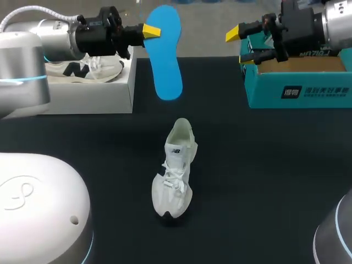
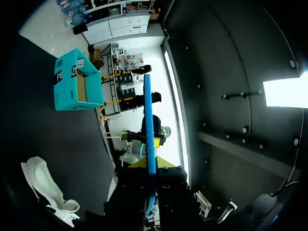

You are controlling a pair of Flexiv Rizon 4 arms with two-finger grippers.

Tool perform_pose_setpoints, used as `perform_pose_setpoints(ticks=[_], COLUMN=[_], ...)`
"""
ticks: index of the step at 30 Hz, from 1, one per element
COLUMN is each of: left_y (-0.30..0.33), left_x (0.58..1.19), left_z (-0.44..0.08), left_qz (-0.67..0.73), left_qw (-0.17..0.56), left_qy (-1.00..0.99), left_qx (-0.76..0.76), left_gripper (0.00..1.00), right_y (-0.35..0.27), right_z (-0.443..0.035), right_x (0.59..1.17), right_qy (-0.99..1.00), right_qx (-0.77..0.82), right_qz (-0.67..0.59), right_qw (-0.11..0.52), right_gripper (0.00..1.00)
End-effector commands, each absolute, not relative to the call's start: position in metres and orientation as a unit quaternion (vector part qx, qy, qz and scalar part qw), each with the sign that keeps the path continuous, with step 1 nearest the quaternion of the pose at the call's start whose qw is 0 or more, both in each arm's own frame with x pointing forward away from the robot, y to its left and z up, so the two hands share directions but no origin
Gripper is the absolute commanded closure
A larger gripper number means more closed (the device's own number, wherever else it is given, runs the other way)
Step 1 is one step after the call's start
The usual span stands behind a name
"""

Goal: Take the shoe out of the shoebox, open the shoe tongue, remove and reinsert the insole, then place the shoe into the shoebox

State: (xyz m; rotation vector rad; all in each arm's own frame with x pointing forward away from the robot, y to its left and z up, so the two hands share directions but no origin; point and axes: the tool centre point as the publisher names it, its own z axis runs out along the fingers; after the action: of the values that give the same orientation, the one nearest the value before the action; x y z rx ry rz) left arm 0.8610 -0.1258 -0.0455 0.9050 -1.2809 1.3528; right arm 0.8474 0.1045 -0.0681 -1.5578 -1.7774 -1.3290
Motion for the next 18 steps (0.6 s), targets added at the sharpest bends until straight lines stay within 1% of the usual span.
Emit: perform_pose_setpoints(ticks=[1,11,18], left_y=[-0.13,-0.141,-0.152], left_x=[0.867,0.889,0.903], left_z=[-0.054,-0.065,-0.068], left_qz=[0.561,0.515,0.515], left_qw=[0.515,0.55,0.551], left_qy=[-0.526,-0.499,-0.498], left_qx=[0.378,0.429,0.429], left_gripper=[1.0,1.0,1.0], right_y=[0.107,0.123,0.13], right_z=[-0.041,-0.011,0.0], right_x=[0.85,0.849,0.84], right_qy=[-0.678,-0.716,-0.743], right_qx=[-0.576,-0.564,-0.559], right_qz=[-0.428,-0.394,-0.356], right_qw=[0.161,0.117,0.095], right_gripper=[0.0,0.0,0.0])
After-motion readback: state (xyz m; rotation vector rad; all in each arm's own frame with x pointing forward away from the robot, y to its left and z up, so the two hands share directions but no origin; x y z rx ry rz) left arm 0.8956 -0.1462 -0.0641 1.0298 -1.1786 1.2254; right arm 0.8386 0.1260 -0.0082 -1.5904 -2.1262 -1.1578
